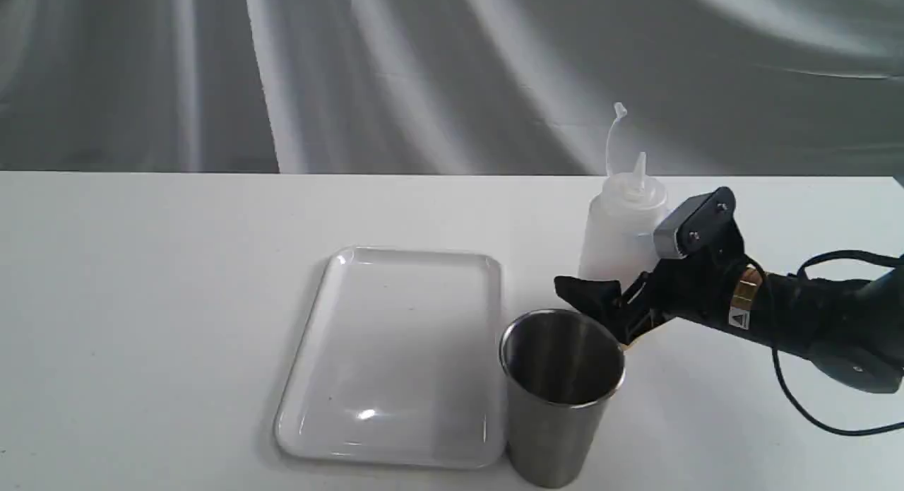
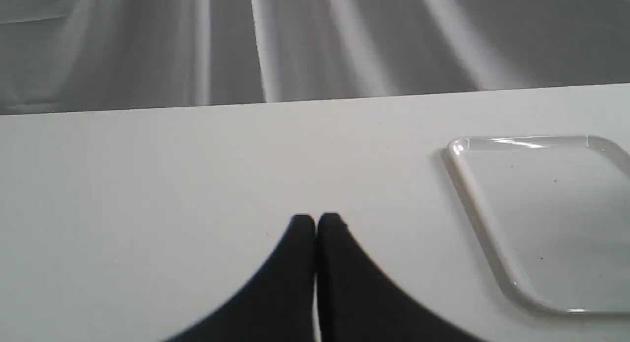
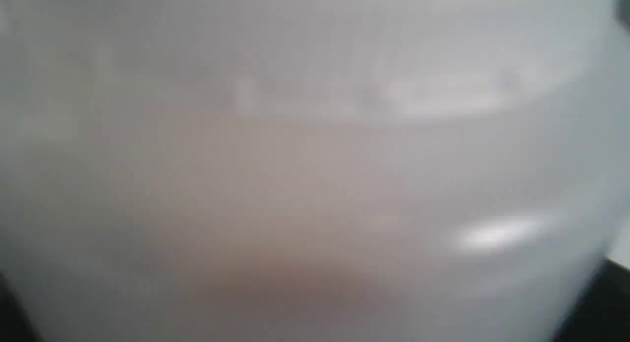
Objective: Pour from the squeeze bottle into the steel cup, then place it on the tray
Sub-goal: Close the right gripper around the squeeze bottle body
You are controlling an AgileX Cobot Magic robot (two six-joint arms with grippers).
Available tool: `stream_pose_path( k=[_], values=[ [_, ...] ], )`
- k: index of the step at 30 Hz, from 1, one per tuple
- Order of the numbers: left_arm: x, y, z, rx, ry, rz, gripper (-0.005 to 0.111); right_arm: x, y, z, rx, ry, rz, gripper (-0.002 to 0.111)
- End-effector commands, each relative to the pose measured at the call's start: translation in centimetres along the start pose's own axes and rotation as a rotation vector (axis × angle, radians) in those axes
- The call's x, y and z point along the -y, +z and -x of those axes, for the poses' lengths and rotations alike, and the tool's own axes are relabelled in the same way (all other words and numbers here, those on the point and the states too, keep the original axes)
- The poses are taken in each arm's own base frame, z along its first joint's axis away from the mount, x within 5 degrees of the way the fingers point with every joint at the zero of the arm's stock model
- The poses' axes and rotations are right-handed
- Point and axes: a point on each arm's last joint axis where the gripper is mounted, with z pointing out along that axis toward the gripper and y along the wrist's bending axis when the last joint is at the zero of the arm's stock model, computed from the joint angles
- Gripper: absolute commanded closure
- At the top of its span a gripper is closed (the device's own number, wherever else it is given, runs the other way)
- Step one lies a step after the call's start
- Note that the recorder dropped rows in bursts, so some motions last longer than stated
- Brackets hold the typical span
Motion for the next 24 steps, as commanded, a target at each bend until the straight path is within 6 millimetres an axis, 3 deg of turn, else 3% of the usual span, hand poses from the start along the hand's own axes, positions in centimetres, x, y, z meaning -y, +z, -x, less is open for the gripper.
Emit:
stream_pose_path(
  k=[1, 7, 17, 20, 24],
  values=[
    [0.0, 0.0, -0.1, 0.006, -0.004, 0.002, 0.107, 0.0, 0.3, 0.4, 0.025, 0.016, -0.012, 0.003],
    [0.0, 0.0, -0.1, 0.006, -0.006, 0.001, 0.107, 0.0, 0.3, 0.4, 0.025, 0.016, -0.012, 0.011],
    [0.0, 0.0, -0.1, 0.006, -0.004, 0.002, 0.107, 0.0, 0.3, 0.4, 0.026, 0.014, -0.011, 0.081],
    [0.0, 0.0, -0.1, 0.006, -0.004, 0.002, 0.107, -0.2, -0.1, 1.5, 0.037, 0.002, 0.005, 0.097],
    [0.0, 0.0, -0.1, 0.006, -0.004, 0.002, 0.107, 0.0, -1.1, 3.8, 0.065, -0.026, -0.017, 0.106]
  ],
)
